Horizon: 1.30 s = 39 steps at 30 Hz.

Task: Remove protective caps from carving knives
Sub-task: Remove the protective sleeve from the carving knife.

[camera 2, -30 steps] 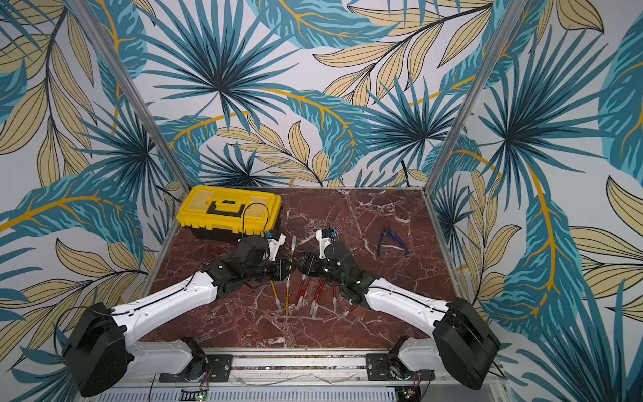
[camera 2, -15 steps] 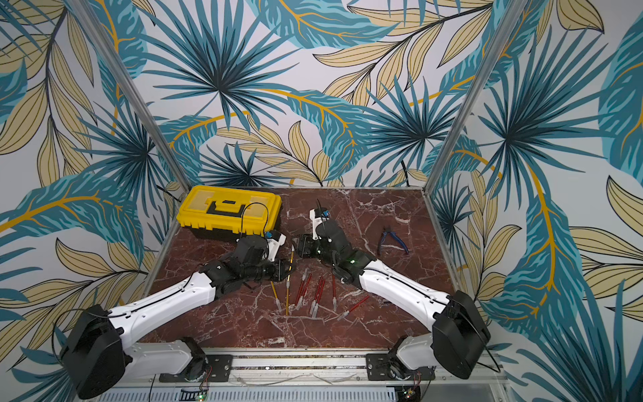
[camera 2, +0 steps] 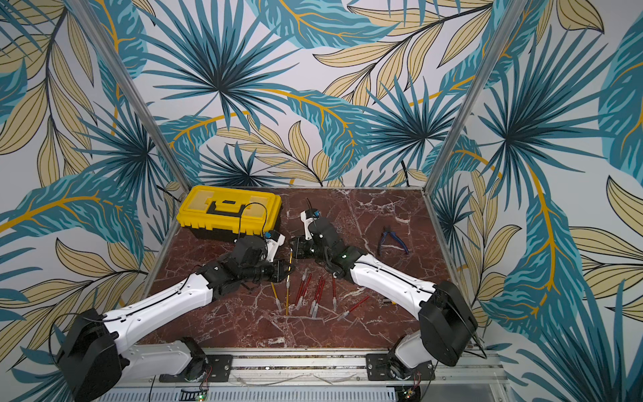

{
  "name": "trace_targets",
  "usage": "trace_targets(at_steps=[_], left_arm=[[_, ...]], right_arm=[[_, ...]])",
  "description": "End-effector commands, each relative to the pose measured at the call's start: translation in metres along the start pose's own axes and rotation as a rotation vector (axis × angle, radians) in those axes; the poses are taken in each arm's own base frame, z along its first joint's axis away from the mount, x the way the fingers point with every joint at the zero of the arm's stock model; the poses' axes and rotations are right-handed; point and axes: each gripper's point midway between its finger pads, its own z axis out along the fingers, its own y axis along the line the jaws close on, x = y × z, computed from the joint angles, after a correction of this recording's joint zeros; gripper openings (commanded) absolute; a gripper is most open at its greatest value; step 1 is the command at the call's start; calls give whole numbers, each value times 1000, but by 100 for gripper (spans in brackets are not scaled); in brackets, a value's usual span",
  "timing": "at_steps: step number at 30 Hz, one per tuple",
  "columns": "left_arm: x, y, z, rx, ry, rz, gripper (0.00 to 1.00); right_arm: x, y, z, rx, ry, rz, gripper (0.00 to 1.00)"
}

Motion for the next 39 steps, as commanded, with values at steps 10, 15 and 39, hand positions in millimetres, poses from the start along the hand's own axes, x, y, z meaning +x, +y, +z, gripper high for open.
trace_targets(at_steps=[10, 15, 39], left_arm=[[14, 10, -2, -16, 15, -3, 0], [21, 23, -2, -55, 13, -21, 0], [63, 115, -53, -468, -16, -259, 0]], right_arm=[[-41, -29, 8, 96, -29, -32, 0], [-77, -33, 9, 115, -74, -39, 0], [-68, -118, 68, 395, 96, -109, 0]])
